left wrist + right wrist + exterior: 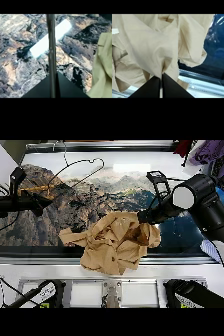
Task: Fold the clothes and pants, and hang the long-sleeved shirts on hangers.
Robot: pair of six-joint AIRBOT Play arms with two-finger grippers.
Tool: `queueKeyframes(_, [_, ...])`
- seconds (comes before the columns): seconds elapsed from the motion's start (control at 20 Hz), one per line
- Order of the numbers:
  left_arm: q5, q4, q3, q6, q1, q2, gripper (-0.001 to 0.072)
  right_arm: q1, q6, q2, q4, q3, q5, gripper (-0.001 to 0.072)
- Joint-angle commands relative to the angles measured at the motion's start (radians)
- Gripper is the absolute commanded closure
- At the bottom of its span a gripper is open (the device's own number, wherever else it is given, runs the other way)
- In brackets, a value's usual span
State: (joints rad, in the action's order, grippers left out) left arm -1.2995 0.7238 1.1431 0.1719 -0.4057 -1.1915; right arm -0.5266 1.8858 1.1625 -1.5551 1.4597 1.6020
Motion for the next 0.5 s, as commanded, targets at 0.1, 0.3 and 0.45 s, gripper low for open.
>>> queueKeyframes(0.1, [-0.323, -0.012, 0.000, -0.280, -0.043, 0.001, 0.0696, 0.000, 0.000, 0.000, 0.000, 0.000, 0.000, 0.0701])
queueKeyframes(0.3, [-0.416, -0.021, -0.001, -0.280, -0.098, 0.022, 0.0695, 0.000, 0.000, 0.001, 0.000, 0.000, 0.000, 0.0701])
queueKeyframes(0.45, [-0.470, -0.039, -0.001, -0.279, -0.097, 0.063, 0.0695, 0.000, 0.000, 0.006, 0.000, 0.000, 0.000, 0.0701])
